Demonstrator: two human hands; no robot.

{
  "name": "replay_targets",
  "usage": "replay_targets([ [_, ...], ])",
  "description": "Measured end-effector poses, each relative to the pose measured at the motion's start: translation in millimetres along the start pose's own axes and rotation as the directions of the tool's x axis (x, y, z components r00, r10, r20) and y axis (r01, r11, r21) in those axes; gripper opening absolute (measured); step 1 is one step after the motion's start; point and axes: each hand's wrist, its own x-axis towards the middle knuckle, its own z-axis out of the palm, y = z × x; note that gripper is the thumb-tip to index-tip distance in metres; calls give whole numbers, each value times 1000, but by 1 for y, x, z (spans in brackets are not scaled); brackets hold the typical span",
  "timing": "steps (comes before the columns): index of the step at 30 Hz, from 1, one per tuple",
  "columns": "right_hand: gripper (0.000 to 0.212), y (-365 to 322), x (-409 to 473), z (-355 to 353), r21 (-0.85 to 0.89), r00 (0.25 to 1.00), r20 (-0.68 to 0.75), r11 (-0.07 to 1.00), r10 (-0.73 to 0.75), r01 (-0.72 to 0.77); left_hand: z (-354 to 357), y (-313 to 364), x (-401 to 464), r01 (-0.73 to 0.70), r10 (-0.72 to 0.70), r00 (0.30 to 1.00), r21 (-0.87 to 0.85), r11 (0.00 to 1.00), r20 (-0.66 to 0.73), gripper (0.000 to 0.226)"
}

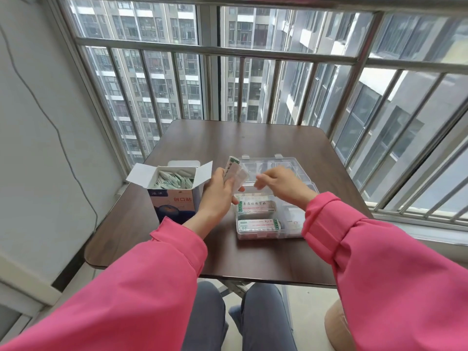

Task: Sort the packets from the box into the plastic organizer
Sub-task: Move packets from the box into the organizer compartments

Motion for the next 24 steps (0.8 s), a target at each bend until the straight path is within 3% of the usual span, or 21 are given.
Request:
replay_targets([
  [14, 31, 10, -29, 0, -40, 992, -124, 998, 40, -45, -1, -4, -5, -40, 21, 997, 285, 958, 69, 11],
  [24, 33, 6, -41, -1, -89, 968, -197, 980, 158, -178, -2, -1, -12, -44, 27, 997, 250, 967, 70, 13],
])
